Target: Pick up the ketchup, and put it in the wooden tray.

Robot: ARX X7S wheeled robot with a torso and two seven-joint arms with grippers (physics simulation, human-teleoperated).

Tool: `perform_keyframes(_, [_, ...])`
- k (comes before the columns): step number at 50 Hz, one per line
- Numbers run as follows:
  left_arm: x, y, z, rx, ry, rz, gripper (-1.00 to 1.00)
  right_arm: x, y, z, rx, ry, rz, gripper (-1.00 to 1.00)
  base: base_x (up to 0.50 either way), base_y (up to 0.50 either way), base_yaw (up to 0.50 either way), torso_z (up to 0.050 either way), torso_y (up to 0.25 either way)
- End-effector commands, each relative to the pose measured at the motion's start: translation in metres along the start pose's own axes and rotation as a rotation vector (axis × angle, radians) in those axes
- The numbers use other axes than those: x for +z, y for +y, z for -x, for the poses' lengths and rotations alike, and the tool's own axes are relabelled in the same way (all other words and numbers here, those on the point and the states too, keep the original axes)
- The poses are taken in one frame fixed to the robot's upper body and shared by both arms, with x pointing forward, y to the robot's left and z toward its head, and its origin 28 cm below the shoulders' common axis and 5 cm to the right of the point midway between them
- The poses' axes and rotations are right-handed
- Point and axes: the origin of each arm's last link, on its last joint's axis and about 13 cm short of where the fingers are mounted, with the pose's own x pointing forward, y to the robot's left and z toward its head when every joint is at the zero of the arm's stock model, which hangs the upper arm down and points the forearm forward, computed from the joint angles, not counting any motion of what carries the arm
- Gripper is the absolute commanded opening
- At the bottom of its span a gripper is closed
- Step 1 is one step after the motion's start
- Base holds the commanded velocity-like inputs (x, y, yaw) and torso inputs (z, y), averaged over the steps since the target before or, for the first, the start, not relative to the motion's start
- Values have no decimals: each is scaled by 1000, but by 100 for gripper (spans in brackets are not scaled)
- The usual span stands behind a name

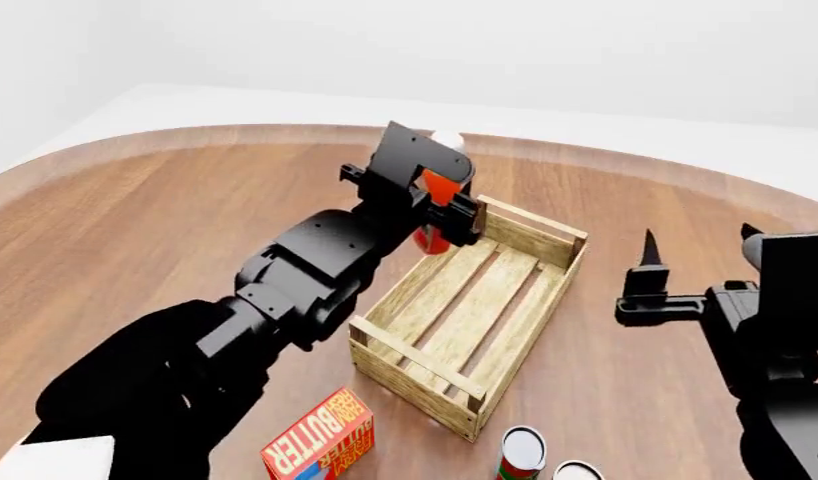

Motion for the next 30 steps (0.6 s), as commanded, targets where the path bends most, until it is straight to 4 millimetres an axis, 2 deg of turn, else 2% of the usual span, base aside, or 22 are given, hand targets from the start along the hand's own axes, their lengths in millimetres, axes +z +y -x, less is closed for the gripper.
perform_keyframes(1, [9,-11,-2,-21,6,20,-100,5,-14,30,-57,-5,14,100,0,0,0,0,0])
perform_keyframes(17, [16,-28,-2,-58,-5,69,-100,4,-18,42,-150,3,14,100,0,0,0,0,1])
perform_keyframes(30, [20,-32,-2,-43,-13,80,-100,2,-17,40,-187,13,15,100,0,0,0,0,-104])
